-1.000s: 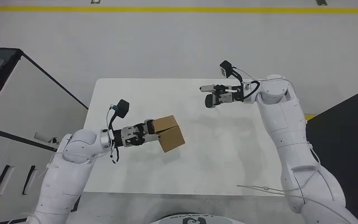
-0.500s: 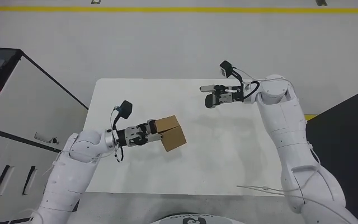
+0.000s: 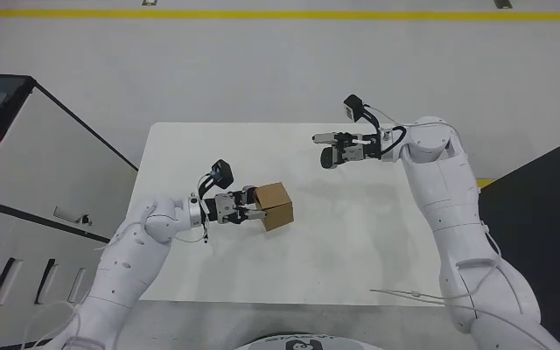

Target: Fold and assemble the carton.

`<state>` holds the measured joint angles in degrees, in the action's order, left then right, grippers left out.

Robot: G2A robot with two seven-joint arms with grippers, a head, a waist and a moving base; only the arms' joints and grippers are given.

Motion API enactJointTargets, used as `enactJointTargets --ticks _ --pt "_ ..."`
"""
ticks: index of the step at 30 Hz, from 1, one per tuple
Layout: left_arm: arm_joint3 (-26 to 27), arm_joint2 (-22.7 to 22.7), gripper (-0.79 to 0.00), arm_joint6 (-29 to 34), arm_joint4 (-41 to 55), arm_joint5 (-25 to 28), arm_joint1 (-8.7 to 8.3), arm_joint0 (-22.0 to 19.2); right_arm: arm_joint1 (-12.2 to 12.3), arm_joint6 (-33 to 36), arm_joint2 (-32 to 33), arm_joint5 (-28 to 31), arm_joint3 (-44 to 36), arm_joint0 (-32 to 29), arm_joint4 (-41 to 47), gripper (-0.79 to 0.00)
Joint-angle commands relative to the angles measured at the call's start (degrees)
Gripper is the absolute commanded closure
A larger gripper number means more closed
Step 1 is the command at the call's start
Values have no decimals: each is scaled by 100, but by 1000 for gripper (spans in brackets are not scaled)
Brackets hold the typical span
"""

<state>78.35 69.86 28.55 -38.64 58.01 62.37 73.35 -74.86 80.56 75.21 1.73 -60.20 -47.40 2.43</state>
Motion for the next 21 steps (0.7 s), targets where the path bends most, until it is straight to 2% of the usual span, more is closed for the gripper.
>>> enactJointTargets --ticks 1,4,9,15,21 --pt "2 2 0 6 6 -1 -1 2 0 0 0 0 0 0 0 -785" --pt "2 2 0 6 6 -1 -1 2 0 0 0 0 0 0 0 -785" --pt "155 -467 0 -377 -336 -1 -9 -77 0 0 0 0 0 0 0 -785" --pt "-93 -1228 0 -1308 -1356 -1 -129 -575 0 0 0 0 0 0 0 -785" --pt "-645 -2209 0 -2415 -2419 -1 -334 -1367 0 0 0 0 0 0 0 -785"
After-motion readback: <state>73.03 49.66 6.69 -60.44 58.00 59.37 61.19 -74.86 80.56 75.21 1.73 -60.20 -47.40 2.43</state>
